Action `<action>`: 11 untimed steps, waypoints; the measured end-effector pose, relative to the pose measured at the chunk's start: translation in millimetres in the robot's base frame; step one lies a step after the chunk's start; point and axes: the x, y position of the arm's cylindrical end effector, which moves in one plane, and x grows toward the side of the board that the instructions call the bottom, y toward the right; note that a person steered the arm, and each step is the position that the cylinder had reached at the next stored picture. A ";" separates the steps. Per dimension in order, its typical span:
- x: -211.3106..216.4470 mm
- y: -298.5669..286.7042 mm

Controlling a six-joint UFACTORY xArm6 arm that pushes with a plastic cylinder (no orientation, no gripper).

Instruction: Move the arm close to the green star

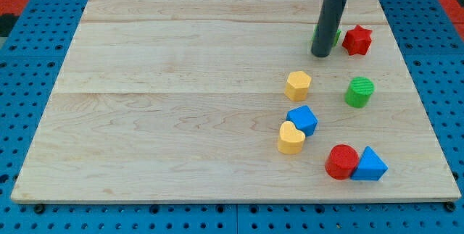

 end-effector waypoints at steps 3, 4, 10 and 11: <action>-98.8 -39.8; -105.5 3.7; -74.9 -6.9; -61.9 -6.7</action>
